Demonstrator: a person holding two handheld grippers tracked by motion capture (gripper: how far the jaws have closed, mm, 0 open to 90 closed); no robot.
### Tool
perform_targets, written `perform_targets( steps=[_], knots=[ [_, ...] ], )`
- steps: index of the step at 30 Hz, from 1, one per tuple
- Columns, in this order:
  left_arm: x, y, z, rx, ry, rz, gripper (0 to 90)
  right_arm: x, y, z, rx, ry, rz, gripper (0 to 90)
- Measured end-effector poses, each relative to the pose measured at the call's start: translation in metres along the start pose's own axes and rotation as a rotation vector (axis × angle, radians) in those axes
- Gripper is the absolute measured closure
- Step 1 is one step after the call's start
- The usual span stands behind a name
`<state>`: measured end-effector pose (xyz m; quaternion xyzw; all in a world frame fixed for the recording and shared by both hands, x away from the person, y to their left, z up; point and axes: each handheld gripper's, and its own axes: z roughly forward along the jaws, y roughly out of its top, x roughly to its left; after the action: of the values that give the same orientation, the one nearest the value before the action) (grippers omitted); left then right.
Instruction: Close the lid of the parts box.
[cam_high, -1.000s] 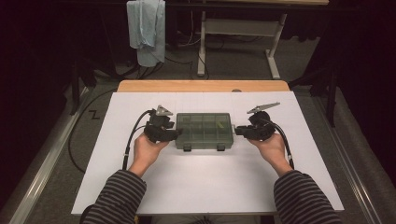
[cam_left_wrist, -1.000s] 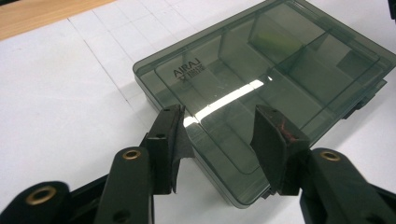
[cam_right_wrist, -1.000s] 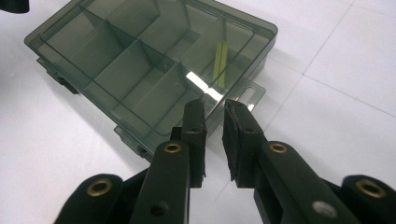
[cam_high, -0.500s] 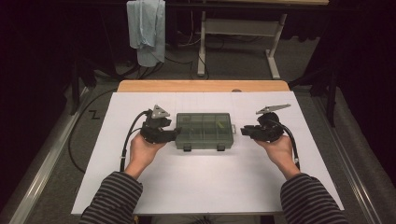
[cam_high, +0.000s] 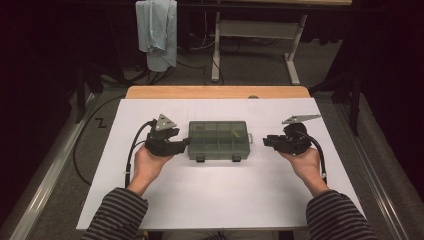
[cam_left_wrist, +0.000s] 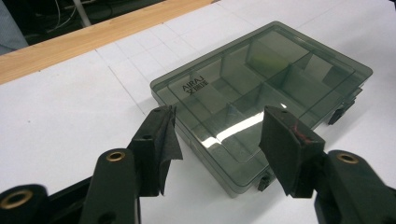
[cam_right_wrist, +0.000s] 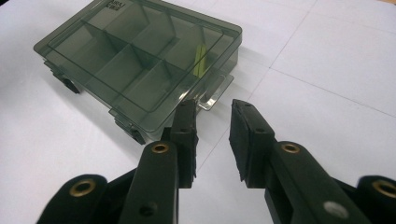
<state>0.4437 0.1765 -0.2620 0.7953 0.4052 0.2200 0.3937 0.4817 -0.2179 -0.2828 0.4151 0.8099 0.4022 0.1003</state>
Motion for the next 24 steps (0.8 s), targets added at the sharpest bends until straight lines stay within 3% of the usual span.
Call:
perform_targets(
  steps=[24],
  knots=[
    [0.0, -0.013, -0.015, -0.039, 0.021, -0.004, 42.8, 0.0, -0.016, -0.019, -0.049, 0.0, -0.003, 68.1]
  ],
)
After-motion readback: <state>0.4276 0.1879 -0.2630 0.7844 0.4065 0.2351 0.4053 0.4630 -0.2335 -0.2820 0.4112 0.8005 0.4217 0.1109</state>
